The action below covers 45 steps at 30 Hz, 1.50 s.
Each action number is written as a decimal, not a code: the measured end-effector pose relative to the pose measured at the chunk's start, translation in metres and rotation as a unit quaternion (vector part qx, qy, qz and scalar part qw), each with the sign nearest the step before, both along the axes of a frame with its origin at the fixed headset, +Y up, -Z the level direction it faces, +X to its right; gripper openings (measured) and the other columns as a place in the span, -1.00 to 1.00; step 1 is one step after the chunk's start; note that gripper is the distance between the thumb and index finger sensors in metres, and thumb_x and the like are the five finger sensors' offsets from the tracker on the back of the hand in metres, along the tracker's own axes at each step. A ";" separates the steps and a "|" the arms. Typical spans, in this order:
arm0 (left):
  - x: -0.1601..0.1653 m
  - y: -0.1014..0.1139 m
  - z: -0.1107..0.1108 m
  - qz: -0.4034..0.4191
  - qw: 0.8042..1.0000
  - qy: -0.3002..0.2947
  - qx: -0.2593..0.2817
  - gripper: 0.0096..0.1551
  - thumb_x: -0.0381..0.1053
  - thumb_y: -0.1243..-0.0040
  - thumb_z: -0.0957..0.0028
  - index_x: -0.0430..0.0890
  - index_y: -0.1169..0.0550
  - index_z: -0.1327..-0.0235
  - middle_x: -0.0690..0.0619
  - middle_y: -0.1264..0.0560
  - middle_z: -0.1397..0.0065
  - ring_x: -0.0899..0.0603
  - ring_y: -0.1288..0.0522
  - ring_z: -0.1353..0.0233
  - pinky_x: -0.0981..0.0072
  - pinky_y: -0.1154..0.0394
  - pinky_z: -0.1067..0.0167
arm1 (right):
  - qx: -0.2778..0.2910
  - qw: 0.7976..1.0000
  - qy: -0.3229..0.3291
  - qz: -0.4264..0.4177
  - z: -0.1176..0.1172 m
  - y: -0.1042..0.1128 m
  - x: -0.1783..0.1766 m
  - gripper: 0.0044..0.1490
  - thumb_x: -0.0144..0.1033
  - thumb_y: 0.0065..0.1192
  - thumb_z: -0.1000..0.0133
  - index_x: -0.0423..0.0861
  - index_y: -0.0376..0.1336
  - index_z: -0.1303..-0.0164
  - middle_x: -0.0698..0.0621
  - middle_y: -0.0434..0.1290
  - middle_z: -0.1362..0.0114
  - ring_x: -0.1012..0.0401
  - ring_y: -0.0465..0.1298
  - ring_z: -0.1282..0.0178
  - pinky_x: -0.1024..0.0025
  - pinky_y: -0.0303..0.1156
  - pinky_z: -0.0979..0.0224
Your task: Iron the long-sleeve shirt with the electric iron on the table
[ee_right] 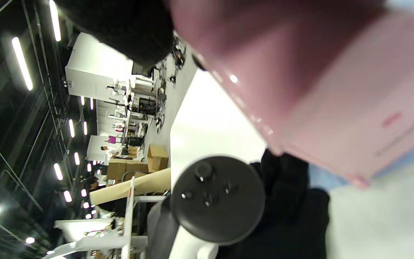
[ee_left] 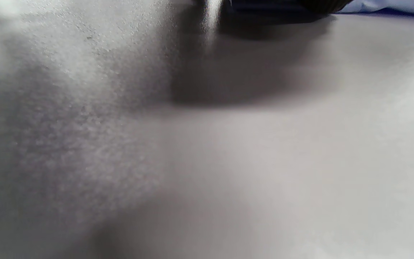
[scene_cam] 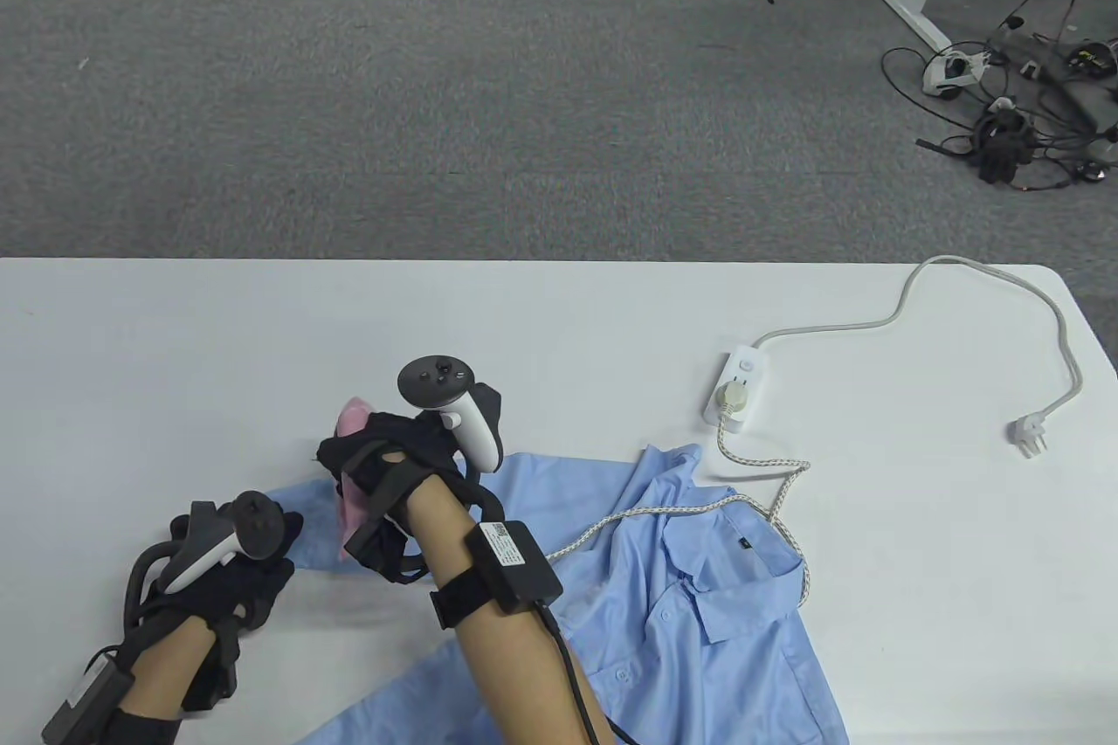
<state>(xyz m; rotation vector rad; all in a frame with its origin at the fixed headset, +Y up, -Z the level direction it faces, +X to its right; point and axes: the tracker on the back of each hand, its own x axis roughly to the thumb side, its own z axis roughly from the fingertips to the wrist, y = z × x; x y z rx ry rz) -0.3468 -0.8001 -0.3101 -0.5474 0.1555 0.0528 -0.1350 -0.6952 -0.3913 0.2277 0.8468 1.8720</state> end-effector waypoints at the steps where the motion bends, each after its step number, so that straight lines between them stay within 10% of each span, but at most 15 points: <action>1: 0.000 0.000 0.000 0.000 1.000 0.000 0.000 -0.32 0.29 0.14 -0.04 0.45 0.05 -0.40 0.37 0.19 -0.69 -0.03 0.31 -0.75 -0.21 0.48 -0.44 | -0.011 1.000 0.004 -0.005 -0.001 -0.012 -0.004 -0.08 -0.17 0.21 -0.14 -0.59 -0.07 -0.28 -0.25 0.32 -0.20 0.00 0.48 -0.06 0.01 0.48 -0.08; 17: 0.001 -0.001 0.000 -0.002 1.000 -0.003 0.000 -0.34 0.29 0.16 -0.05 0.52 0.09 -0.35 0.38 0.21 -0.68 -0.03 0.32 -0.75 -0.21 0.47 -0.45 | -0.030 0.999 0.027 -0.014 -0.004 -0.081 -0.040 -0.05 -0.12 0.14 -0.15 -0.56 -0.11 -0.34 -0.19 0.29 -0.30 0.08 0.48 -0.13 0.14 0.50 -0.14; 27: 0.001 -0.001 0.002 -0.009 1.000 -0.002 0.000 -0.32 0.30 0.16 -0.04 0.47 0.09 -0.39 0.37 0.22 -0.69 -0.04 0.33 -0.75 -0.21 0.48 -0.44 | -0.017 0.999 -0.033 0.027 -0.010 -0.078 -0.021 -0.09 -0.15 0.15 -0.14 -0.61 -0.04 -0.27 -0.24 0.35 -0.21 0.06 0.52 -0.04 0.13 0.55 -0.04; 38: 0.014 -0.002 0.006 -0.039 0.999 -0.023 0.003 -0.27 0.27 0.21 -0.06 0.44 0.19 -0.41 0.32 0.28 -0.70 -0.03 0.42 -0.73 -0.20 0.56 -0.41 | -0.010 0.989 -0.138 0.048 -0.019 -0.073 0.088 -0.11 -0.18 0.18 -0.10 -0.65 0.02 -0.20 -0.27 0.40 -0.13 0.04 0.55 0.06 0.10 0.56 0.08; 45: 0.016 0.004 0.003 -0.062 0.997 -0.025 0.024 -0.33 0.13 0.12 -0.09 0.47 0.04 -0.40 0.27 0.16 -0.73 -0.04 0.35 -0.75 -0.22 0.52 -0.43 | -0.008 0.992 -0.111 0.065 -0.014 -0.072 0.068 -0.10 -0.13 0.13 -0.14 -0.62 -0.01 -0.24 -0.24 0.38 -0.17 0.08 0.54 0.02 0.15 0.55 0.03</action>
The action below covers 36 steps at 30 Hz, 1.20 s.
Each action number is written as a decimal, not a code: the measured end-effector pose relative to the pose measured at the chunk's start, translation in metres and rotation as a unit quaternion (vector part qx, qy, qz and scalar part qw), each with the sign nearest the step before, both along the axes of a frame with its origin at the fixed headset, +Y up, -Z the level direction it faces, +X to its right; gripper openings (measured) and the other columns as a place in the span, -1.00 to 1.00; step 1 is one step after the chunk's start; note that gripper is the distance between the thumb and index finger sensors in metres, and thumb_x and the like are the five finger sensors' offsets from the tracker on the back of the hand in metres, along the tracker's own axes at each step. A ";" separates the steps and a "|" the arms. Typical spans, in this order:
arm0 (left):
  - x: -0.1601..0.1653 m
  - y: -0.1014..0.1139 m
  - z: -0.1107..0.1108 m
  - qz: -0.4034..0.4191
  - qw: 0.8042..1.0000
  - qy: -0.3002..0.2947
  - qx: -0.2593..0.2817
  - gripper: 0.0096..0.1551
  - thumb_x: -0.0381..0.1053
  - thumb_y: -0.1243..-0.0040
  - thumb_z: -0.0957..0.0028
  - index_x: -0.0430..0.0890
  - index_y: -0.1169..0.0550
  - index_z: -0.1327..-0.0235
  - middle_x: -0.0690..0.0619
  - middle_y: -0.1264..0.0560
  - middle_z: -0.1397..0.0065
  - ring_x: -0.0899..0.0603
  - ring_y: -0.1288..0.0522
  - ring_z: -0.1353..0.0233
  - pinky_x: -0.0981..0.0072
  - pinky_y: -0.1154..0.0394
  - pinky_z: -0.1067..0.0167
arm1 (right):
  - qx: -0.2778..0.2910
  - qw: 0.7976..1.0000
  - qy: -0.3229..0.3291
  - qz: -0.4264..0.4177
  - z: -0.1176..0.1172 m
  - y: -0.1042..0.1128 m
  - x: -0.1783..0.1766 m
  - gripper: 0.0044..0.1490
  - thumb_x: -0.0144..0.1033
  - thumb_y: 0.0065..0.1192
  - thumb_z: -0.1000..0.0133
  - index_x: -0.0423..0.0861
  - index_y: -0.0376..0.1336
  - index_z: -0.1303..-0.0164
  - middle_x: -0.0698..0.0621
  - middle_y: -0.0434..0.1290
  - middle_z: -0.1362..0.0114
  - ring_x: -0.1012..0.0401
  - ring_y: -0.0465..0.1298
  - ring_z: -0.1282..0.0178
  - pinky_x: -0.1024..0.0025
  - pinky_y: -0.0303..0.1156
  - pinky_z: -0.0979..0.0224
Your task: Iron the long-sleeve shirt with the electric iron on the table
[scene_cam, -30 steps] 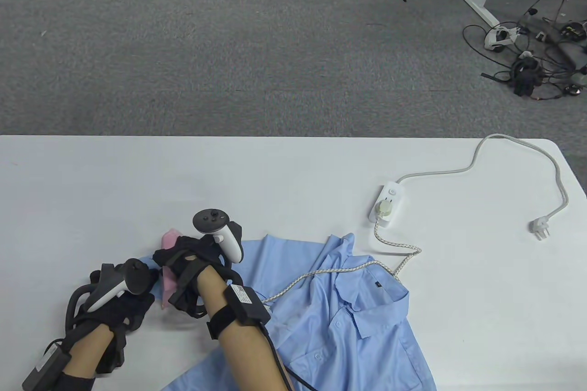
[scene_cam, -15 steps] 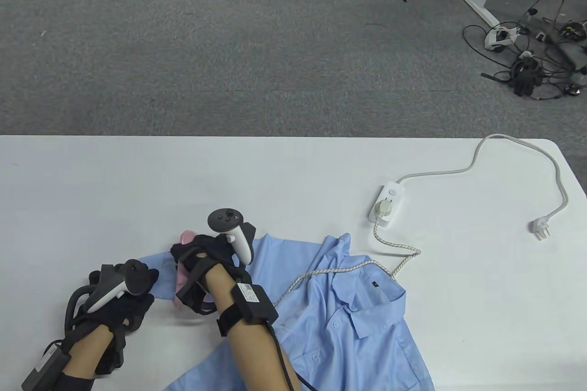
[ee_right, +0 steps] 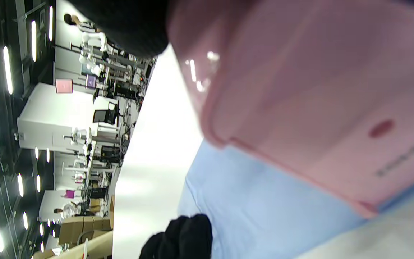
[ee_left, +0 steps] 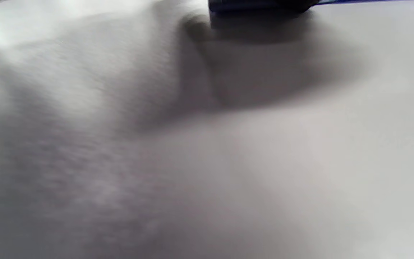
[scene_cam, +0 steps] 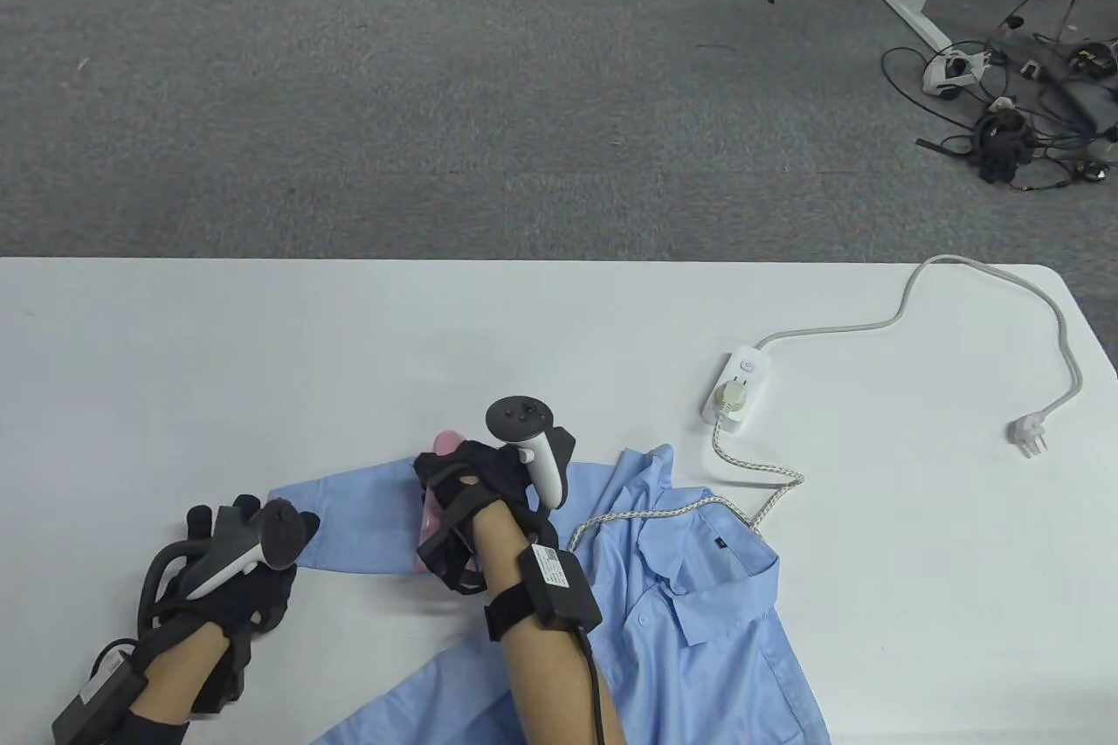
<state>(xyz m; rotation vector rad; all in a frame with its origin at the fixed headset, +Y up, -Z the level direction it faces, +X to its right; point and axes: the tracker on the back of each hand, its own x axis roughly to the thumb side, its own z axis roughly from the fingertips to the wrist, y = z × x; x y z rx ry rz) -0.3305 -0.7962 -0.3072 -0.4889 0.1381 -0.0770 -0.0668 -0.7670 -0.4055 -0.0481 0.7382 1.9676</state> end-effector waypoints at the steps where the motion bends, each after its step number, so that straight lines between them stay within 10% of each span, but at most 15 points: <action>1: -0.006 0.002 0.000 -0.007 1.000 0.017 0.003 -0.33 0.12 0.10 -0.08 0.45 0.01 -0.41 0.26 0.13 -0.74 -0.05 0.33 -0.75 -0.22 0.51 -0.43 | -0.008 1.000 0.013 -0.010 0.002 -0.002 -0.009 -0.10 -0.13 0.12 -0.14 -0.62 -0.02 -0.24 -0.23 0.37 -0.18 0.08 0.53 0.00 0.15 0.56 0.01; 8: -0.051 0.000 0.003 0.059 0.993 0.103 -0.027 -0.35 0.12 0.06 -0.08 0.48 -0.02 -0.37 0.35 0.15 -0.71 -0.03 0.33 -0.75 -0.21 0.52 -0.43 | -0.004 1.000 0.023 -0.012 0.016 -0.003 -0.038 -0.11 -0.13 0.10 -0.14 -0.62 -0.02 -0.23 -0.23 0.37 -0.17 0.08 0.54 0.01 0.15 0.57 0.02; 19: -0.046 0.000 0.003 0.045 0.993 0.102 -0.027 -0.34 0.13 0.06 -0.08 0.44 0.00 -0.39 0.31 0.16 -0.71 -0.05 0.31 -0.75 -0.22 0.50 -0.44 | 0.018 0.996 -0.091 -0.013 0.017 -0.001 0.058 -0.12 -0.15 0.14 -0.10 -0.64 0.03 -0.18 -0.26 0.41 -0.10 0.07 0.56 0.09 0.13 0.57 0.11; 28: -0.086 0.002 0.008 0.069 0.980 0.180 -0.046 -0.34 0.13 0.05 -0.08 0.42 -0.03 -0.40 0.31 0.17 -0.71 -0.05 0.33 -0.75 -0.22 0.51 -0.43 | 0.009 0.999 0.021 -0.040 0.022 -0.005 0.005 -0.11 -0.12 0.12 -0.15 -0.61 -0.03 -0.23 -0.24 0.36 -0.17 0.08 0.53 0.01 0.15 0.55 0.02; 36: -0.097 0.001 0.011 0.072 0.974 0.210 -0.039 -0.35 0.12 0.04 -0.08 0.41 -0.04 -0.40 0.30 0.15 -0.71 -0.06 0.32 -0.75 -0.22 0.51 -0.43 | 0.025 0.997 -0.065 -0.019 0.021 -0.002 0.042 -0.13 -0.16 0.16 -0.09 -0.65 0.04 -0.16 -0.27 0.41 -0.09 0.06 0.57 0.11 0.12 0.58 0.12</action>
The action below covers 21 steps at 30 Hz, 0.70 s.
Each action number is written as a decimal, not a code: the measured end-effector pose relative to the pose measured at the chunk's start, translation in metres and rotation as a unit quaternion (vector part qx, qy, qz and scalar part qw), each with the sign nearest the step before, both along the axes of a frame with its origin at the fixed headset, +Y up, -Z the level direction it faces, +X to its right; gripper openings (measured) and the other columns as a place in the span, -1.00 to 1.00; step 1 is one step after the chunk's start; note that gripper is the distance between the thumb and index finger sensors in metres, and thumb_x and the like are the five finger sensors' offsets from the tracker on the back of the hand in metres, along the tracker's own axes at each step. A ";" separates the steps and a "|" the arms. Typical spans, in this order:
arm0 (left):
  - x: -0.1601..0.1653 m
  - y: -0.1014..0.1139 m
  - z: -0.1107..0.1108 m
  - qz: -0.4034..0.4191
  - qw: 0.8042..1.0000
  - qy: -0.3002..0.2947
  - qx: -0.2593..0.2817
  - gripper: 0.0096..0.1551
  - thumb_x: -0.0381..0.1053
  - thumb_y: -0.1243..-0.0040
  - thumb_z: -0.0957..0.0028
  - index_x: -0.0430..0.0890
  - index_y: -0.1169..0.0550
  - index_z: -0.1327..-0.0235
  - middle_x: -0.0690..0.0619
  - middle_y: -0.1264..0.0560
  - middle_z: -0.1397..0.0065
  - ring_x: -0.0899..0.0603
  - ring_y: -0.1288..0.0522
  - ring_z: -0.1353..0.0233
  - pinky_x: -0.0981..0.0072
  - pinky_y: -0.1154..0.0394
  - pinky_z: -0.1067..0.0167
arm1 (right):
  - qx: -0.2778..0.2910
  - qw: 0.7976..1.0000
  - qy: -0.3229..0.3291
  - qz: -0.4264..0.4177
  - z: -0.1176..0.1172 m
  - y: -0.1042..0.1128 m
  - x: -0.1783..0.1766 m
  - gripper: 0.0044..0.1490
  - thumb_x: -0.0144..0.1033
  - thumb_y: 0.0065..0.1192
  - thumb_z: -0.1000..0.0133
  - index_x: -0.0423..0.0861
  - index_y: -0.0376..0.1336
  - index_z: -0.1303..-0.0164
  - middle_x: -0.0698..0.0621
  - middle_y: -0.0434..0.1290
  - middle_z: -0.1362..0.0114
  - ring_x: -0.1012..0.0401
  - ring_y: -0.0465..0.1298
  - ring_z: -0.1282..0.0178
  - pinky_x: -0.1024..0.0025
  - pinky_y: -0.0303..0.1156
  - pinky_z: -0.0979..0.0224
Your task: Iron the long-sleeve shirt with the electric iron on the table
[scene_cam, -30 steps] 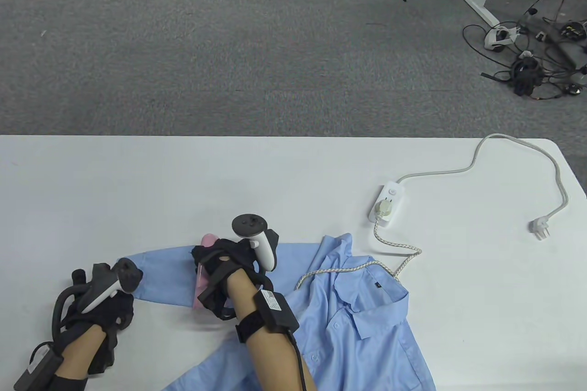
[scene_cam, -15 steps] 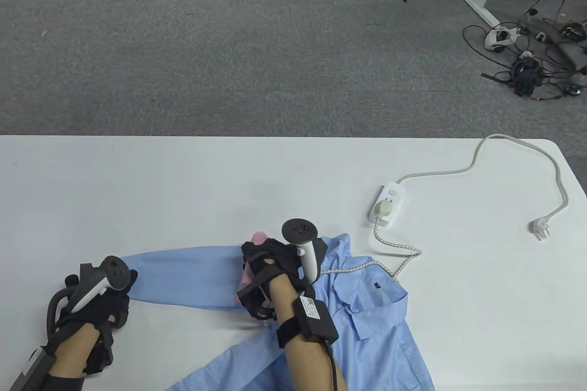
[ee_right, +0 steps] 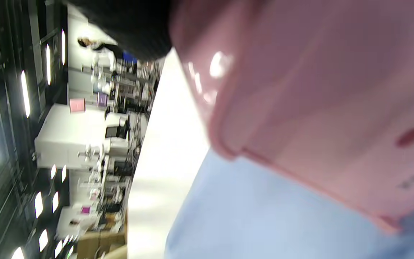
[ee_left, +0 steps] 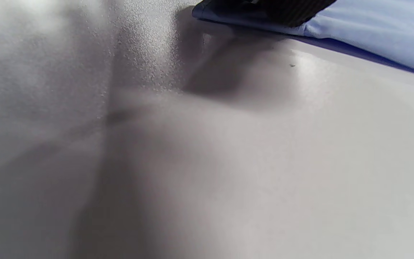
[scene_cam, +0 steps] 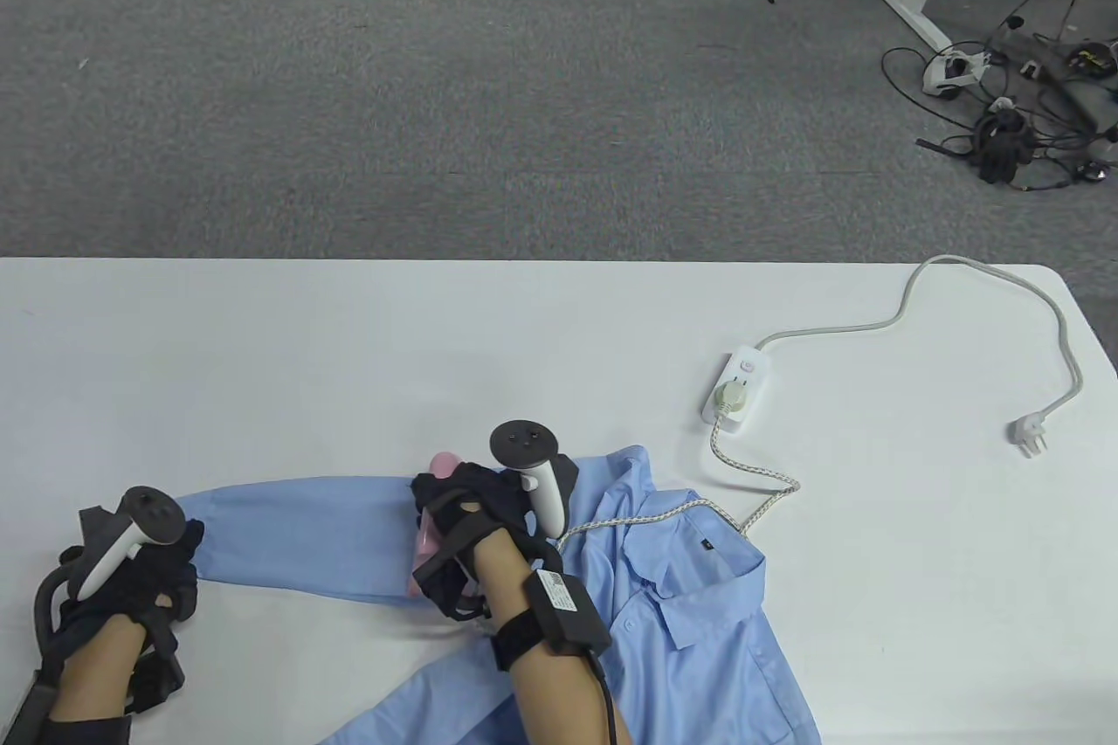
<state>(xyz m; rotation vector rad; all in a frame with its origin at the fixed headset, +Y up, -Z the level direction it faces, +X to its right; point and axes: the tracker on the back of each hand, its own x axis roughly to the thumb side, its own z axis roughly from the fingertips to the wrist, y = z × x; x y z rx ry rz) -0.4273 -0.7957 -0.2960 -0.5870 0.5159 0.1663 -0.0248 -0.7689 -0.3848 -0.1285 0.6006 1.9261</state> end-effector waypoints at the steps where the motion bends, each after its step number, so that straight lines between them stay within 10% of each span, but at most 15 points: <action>1: 0.000 0.000 0.000 0.001 1.000 -0.001 0.000 -0.35 0.12 0.04 -0.08 0.41 -0.04 -0.40 0.29 0.15 -0.71 -0.06 0.31 -0.75 -0.23 0.50 -0.43 | 0.003 1.000 -0.018 0.004 -0.001 0.001 0.012 -0.13 -0.17 0.16 -0.09 -0.66 0.05 -0.15 -0.27 0.42 -0.08 0.06 0.57 0.12 0.12 0.58 0.14; 10: 0.004 0.000 -0.001 -0.001 1.000 -0.004 0.000 -0.35 0.13 0.04 -0.08 0.41 -0.04 -0.40 0.29 0.15 -0.71 -0.09 0.30 -0.76 -0.25 0.49 -0.43 | 0.010 0.989 -0.132 0.062 -0.007 0.015 0.133 -0.13 -0.18 0.18 -0.09 -0.68 0.08 -0.14 -0.28 0.45 -0.03 0.05 0.58 0.19 0.11 0.58 0.18; 21: 0.004 -0.001 0.000 0.007 1.000 -0.004 -0.001 -0.35 0.14 0.05 -0.08 0.43 -0.02 -0.39 0.30 0.17 -0.70 -0.10 0.30 -0.76 -0.25 0.48 -0.43 | 0.011 0.980 -0.161 0.113 -0.004 0.024 0.174 -0.13 -0.15 0.19 -0.08 -0.65 0.11 -0.15 -0.25 0.47 -0.01 0.08 0.59 0.21 0.13 0.59 0.19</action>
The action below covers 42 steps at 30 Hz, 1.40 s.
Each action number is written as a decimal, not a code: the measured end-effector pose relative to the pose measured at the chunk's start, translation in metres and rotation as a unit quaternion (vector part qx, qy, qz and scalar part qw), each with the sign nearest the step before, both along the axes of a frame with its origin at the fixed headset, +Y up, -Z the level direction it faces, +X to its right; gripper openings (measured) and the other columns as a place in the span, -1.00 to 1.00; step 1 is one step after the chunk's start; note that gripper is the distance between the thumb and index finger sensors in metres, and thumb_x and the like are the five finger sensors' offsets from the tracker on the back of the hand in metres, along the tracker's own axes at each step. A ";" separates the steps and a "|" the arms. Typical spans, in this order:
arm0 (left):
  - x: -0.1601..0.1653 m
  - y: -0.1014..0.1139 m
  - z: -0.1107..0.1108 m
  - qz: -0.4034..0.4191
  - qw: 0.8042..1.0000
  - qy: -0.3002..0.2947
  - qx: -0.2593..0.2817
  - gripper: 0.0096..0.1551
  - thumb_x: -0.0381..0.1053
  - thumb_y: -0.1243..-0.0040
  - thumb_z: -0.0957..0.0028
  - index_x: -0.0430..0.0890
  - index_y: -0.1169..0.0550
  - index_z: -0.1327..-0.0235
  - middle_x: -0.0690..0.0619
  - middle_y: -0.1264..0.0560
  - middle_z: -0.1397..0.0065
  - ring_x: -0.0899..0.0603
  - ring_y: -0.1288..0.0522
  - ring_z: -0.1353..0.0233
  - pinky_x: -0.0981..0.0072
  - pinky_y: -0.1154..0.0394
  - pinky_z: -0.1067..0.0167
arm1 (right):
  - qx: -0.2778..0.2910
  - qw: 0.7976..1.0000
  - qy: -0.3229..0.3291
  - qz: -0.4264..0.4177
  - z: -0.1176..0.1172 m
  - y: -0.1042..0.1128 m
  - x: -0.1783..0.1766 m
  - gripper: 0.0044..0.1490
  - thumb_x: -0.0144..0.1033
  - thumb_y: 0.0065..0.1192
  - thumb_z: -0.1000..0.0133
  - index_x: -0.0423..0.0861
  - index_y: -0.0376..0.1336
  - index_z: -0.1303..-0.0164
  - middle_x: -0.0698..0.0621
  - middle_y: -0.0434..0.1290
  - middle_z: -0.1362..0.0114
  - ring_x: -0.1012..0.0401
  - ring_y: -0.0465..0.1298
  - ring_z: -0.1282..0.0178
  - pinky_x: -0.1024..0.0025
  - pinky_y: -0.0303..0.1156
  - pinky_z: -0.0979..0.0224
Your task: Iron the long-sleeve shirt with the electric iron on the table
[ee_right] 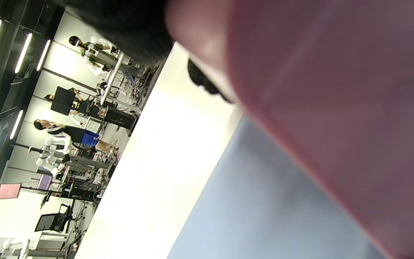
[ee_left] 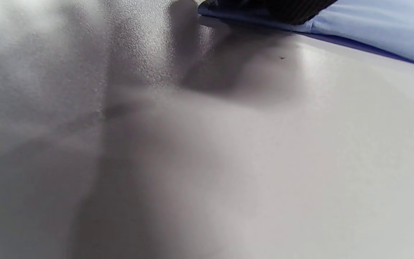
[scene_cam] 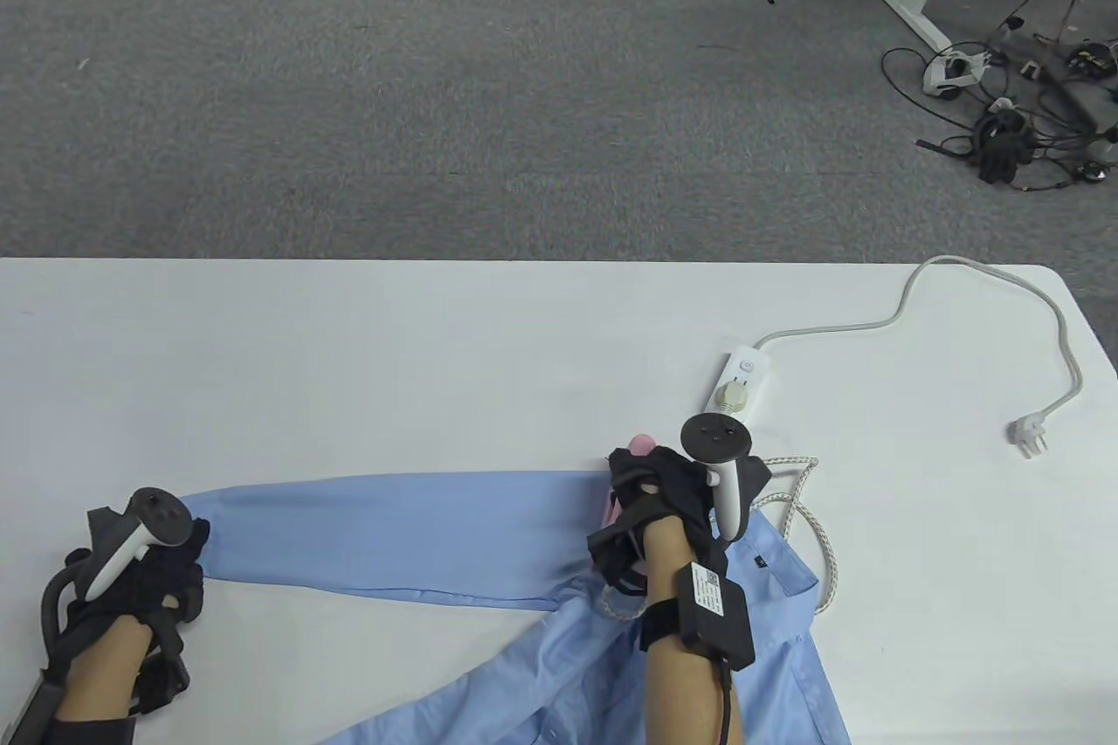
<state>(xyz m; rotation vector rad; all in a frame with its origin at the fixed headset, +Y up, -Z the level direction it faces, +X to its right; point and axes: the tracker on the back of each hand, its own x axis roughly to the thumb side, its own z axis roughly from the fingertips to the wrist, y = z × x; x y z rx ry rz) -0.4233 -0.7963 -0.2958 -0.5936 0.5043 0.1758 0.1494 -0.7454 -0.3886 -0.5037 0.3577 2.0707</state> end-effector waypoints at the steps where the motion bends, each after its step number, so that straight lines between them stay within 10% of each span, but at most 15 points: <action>1: 0.000 0.000 0.000 0.000 1.000 0.001 0.000 -0.35 0.14 0.05 -0.08 0.43 -0.03 -0.39 0.30 0.16 -0.71 -0.11 0.30 -0.76 -0.26 0.48 -0.43 | 0.000 1.000 -0.007 0.000 0.002 0.000 0.007 -0.13 -0.14 0.19 -0.08 -0.65 0.11 -0.15 -0.25 0.47 -0.01 0.08 0.59 0.21 0.13 0.59 0.19; 22: 0.001 0.002 -0.002 -0.009 1.000 0.005 0.022 -0.36 0.12 0.04 -0.07 0.38 -0.09 -0.41 0.26 0.10 -0.72 -0.08 0.28 -0.75 -0.25 0.47 -0.43 | -0.030 0.990 -0.022 -0.133 0.007 -0.004 0.029 -0.15 -0.22 0.24 -0.08 -0.63 0.05 -0.17 -0.27 0.41 -0.05 0.01 0.55 0.13 0.01 0.53 0.08; 27: 0.002 0.003 -0.001 -0.007 1.000 0.002 0.024 -0.35 0.12 0.05 -0.07 0.36 -0.09 -0.45 0.25 0.11 -0.72 -0.07 0.33 -0.75 -0.24 0.48 -0.43 | 0.010 0.989 0.039 -0.140 0.011 0.038 0.009 -0.19 -0.17 0.25 -0.09 -0.56 0.08 -0.16 -0.22 0.41 -0.05 0.02 0.55 0.11 0.02 0.52 0.04; 35: 0.007 0.027 0.006 0.017 0.988 0.001 0.154 -0.32 0.13 0.06 -0.06 0.34 -0.10 -0.48 0.25 0.12 -0.73 -0.08 0.31 -0.74 -0.24 0.45 -0.43 | 0.164 0.967 0.146 -0.133 0.000 0.127 -0.040 -0.44 0.05 0.46 0.01 -0.16 0.32 0.11 -0.06 0.54 0.08 -0.03 0.50 -0.03 -0.37 0.17 -0.34; 42: 0.009 0.039 0.009 0.024 0.961 -0.001 0.276 -0.32 0.12 0.04 -0.04 0.34 -0.14 -0.48 0.28 0.13 -0.72 -0.05 0.34 -0.74 -0.25 0.45 -0.45 | 0.163 0.977 0.122 -0.067 -0.034 0.089 -0.076 -0.45 -0.03 0.50 0.03 -0.05 0.35 -0.05 -0.01 0.47 -0.23 -0.13 0.30 -0.46 -0.35 0.02 -0.41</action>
